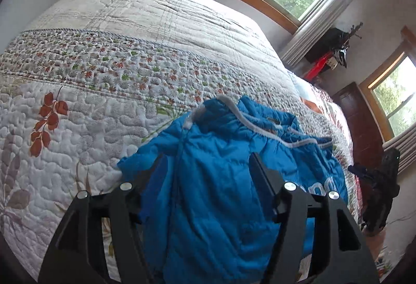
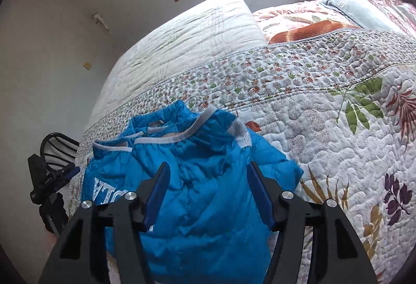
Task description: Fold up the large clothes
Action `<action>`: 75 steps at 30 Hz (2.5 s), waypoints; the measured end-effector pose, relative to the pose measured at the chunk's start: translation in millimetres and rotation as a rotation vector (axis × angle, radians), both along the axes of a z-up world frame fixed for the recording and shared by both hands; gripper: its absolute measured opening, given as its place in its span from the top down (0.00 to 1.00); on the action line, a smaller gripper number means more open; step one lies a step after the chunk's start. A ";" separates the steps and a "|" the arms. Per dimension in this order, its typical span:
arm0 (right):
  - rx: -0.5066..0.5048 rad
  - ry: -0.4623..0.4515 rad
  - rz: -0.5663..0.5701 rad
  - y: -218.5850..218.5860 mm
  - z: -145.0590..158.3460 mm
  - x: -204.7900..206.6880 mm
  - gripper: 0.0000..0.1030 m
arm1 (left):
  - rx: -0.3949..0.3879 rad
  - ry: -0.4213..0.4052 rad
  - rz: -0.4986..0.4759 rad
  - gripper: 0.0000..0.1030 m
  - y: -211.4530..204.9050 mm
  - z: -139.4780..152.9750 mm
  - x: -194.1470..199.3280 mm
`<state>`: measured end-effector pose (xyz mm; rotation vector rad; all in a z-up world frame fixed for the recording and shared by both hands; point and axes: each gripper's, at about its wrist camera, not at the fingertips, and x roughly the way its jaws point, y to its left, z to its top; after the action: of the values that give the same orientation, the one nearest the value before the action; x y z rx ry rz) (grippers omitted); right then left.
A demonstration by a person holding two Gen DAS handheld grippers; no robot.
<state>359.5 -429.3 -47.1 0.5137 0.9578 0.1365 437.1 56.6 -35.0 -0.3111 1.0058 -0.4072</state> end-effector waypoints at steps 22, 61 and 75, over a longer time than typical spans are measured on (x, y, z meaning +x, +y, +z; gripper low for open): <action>-0.069 0.043 -0.097 7.8 -41.3 -17.4 0.94 | 0.093 -0.045 0.021 0.84 -14.4 -38.2 -42.2; -0.267 -0.123 0.118 187.5 -37.2 -49.6 0.80 | 0.240 -0.164 -0.066 0.24 -140.2 -41.4 -112.9; -0.252 -0.144 0.089 178.2 -52.8 -58.5 0.82 | 0.309 -0.245 -0.060 0.27 -138.7 -53.2 -132.3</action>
<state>301.0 -251.1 -99.8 0.2263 0.8427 0.1288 304.8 -82.1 -88.3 0.0475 0.8239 -0.3289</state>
